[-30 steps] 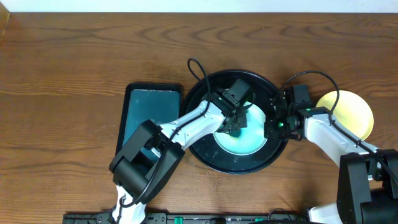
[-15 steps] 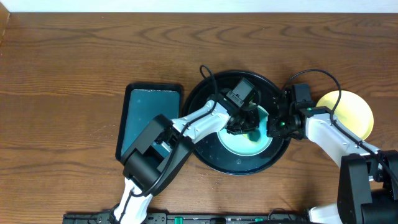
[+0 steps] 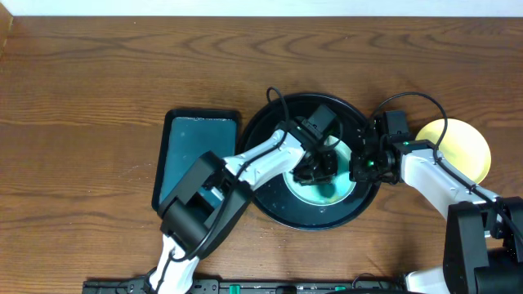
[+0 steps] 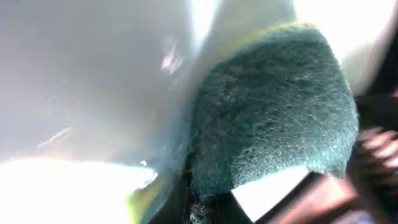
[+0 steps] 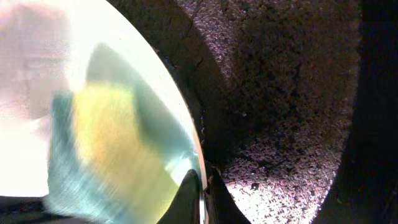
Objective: Clean dirty plates on tray and stack at the side
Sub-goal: 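Scrub the mint plate held by the right gripper with the sponge, then return the sponge to the sink tray with the left gripper, then lift the mint plate with the right gripper and flip it over, then place the mint plate on top of the stack right of the tray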
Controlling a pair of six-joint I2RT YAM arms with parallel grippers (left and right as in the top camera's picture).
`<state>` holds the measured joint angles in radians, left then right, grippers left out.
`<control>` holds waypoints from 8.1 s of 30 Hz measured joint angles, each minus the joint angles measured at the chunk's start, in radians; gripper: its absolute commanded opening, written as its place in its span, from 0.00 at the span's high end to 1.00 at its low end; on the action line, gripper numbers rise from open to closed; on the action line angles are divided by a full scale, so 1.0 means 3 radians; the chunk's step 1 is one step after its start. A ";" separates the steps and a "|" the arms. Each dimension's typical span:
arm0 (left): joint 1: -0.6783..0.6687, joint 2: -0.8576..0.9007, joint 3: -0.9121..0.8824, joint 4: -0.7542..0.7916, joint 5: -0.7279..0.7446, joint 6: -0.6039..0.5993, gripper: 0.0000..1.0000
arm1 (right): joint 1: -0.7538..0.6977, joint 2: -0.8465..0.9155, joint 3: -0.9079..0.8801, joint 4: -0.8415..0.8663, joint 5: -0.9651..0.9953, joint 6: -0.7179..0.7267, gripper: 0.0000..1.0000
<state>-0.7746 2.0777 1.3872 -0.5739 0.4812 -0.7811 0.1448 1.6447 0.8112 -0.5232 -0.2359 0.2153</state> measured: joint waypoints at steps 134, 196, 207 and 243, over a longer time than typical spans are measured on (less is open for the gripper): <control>0.1556 -0.3426 -0.1400 -0.0678 -0.0974 0.0875 0.15 | 0.3370 -0.1986 -0.0113 0.1451 0.5568 -0.2410 0.99; 0.1556 -0.3422 -0.1392 -0.0679 -0.0973 0.0874 0.15 | -0.2787 -0.0532 -0.0014 0.0614 0.0326 0.0748 0.34; 0.1556 -0.3422 -0.1392 -0.0679 -0.0973 0.0874 0.15 | -0.1827 -0.1998 0.0174 0.0292 -0.0295 0.0601 0.38; 0.1556 -0.3422 -0.1386 -0.0675 -0.0973 0.0875 0.15 | -0.0243 -0.3216 -0.0623 0.0767 -0.0305 0.0099 0.01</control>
<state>-0.3077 1.0512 0.9714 -0.7765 0.1894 -0.5186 0.0719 0.6800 0.6243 -0.2932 -0.3275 0.2451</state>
